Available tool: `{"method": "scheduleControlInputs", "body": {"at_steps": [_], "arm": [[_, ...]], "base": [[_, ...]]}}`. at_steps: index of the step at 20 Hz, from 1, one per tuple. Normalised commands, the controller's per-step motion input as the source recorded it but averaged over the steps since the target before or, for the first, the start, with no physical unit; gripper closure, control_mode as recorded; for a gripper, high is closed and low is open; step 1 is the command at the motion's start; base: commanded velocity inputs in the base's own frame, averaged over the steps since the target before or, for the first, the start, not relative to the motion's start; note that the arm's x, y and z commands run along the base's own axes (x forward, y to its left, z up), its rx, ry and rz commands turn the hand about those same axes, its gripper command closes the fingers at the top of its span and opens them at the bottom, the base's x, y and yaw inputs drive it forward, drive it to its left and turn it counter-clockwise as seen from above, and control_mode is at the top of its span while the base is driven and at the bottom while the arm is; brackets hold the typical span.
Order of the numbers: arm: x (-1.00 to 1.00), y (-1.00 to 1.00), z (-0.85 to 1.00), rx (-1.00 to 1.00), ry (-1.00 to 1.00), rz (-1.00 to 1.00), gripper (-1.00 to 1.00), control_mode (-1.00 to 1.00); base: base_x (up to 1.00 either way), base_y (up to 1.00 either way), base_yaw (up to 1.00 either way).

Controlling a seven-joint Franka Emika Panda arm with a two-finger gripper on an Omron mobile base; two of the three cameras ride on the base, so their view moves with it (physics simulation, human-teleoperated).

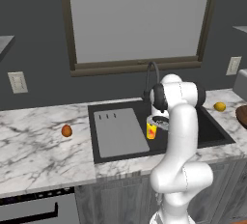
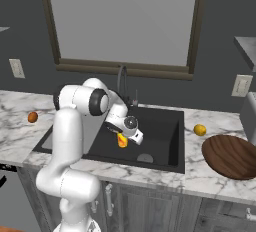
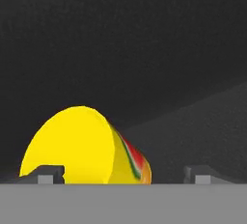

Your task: Remove the mango and lemon from the sink. Then move the bowl and cup from the counter to the sink for washing.

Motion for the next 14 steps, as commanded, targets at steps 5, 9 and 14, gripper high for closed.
{"method": "scheduleControlInputs", "body": {"at_steps": [5,9,14], "arm": [[-0.13,0.01,0.16,0.0,-0.05,0.0,-1.0,-1.0],[-0.15,0.0,0.18,0.0,-0.04,0.0,-1.0,-1.0],[-0.16,0.0,0.21,0.0,0.0,0.0,-1.0,-1.0]], "base": [[0.0,0.0,0.0],[0.0,0.0,0.0],[0.0,0.0,0.0]]}}
